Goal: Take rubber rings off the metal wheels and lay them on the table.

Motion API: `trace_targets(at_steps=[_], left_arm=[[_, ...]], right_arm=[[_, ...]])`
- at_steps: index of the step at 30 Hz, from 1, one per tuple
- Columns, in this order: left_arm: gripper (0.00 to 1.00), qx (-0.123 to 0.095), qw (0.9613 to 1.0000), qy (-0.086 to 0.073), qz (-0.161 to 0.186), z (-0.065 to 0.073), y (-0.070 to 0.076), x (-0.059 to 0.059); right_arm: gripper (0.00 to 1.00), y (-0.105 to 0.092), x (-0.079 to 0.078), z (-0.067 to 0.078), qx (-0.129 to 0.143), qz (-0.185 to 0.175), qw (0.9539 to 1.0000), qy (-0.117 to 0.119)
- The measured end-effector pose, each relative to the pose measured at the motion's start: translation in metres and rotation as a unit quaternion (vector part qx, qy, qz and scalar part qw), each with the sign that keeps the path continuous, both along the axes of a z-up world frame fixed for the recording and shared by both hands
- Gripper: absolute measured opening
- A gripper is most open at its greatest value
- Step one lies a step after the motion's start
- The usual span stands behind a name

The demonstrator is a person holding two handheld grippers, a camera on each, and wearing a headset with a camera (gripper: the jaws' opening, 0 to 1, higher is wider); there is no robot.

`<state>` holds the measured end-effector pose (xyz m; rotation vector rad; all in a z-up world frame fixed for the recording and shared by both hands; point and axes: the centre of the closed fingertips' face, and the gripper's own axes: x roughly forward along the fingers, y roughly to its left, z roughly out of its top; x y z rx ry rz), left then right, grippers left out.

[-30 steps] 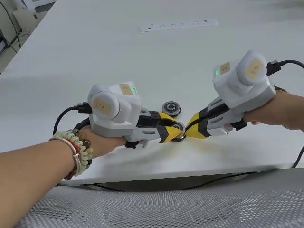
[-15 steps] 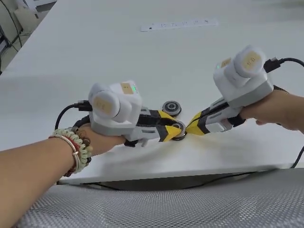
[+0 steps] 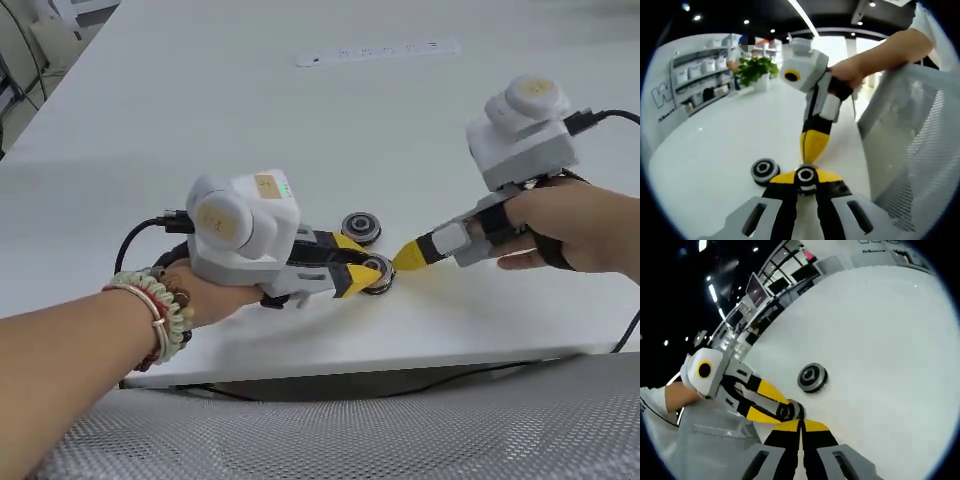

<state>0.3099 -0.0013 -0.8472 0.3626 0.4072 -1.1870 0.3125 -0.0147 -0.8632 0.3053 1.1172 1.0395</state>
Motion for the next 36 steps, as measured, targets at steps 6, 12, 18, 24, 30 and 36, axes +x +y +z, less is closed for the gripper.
trace_targets(at_steps=[6, 12, 18, 24, 30, 36], left_arm=[[0.14, -0.003, 1.0000, -0.001, -0.004, 0.000, 0.000, -0.001], [0.14, -0.004, 1.0000, -0.001, -0.006, 0.000, 0.001, -0.001], [0.14, -0.004, 1.0000, -0.003, -0.006, 0.000, 0.004, 0.000], [0.14, -0.002, 1.0000, -0.003, -0.008, -0.001, 0.005, 0.000], [0.14, -0.001, 1.0000, -0.003, -0.007, -0.001, 0.005, 0.000], [0.14, -0.001, 1.0000, -0.003, -0.007, 0.000, 0.005, -0.001]], right_arm=[[0.00, 0.003, -0.001, 0.007, 0.065, -0.052, 0.9936, 0.076], [0.00, 0.005, -0.002, 0.006, 0.079, -0.061, 0.9909, 0.091], [0.00, 0.010, -0.004, 0.011, 0.101, -0.075, 0.9857, 0.112], [0.00, 0.017, -0.006, 0.017, 0.109, -0.068, 0.9850, 0.114], [0.00, 0.022, -0.006, 0.021, 0.115, -0.060, 0.9854, 0.111], [0.00, 0.024, -0.008, 0.025, 0.124, -0.053, 0.9848, 0.110]])
